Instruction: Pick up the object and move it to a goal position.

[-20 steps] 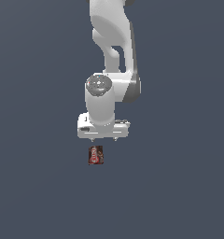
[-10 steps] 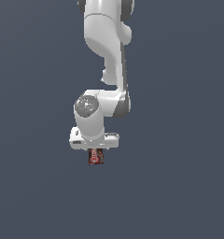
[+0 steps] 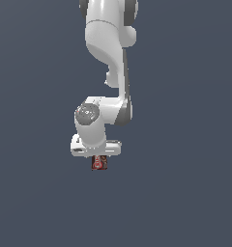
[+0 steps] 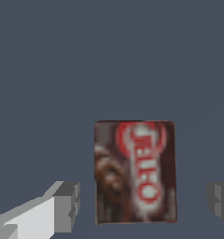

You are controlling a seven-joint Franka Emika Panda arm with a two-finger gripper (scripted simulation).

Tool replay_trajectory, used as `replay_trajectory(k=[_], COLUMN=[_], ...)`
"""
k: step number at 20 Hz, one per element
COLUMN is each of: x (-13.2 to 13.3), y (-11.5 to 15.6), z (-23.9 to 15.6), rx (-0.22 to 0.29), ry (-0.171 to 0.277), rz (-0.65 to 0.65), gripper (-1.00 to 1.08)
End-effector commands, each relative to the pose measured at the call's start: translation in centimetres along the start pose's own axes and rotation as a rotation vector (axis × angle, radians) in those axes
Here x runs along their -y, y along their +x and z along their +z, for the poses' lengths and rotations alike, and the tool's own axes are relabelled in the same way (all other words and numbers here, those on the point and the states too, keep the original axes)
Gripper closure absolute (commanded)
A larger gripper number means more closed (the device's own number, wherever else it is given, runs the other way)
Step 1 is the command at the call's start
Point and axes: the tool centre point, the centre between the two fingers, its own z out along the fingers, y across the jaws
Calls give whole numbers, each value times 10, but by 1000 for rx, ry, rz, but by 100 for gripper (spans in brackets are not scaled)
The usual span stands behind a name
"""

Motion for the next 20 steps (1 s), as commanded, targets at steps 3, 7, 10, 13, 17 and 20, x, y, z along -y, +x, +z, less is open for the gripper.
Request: replay_trajectory(k=[3,7,10,13,17,20], x=[0,0,0,0,0,0], y=[0,-1,-1,0,1,1], z=[12,34,45,50,50,50], rx=[1,0,-1,-1,-1,-1], ry=[0,0,0,0,0,0], rz=[0,-1,-1,-1,-1,-1], gripper=[-92,-92,-92,-92,108,108])
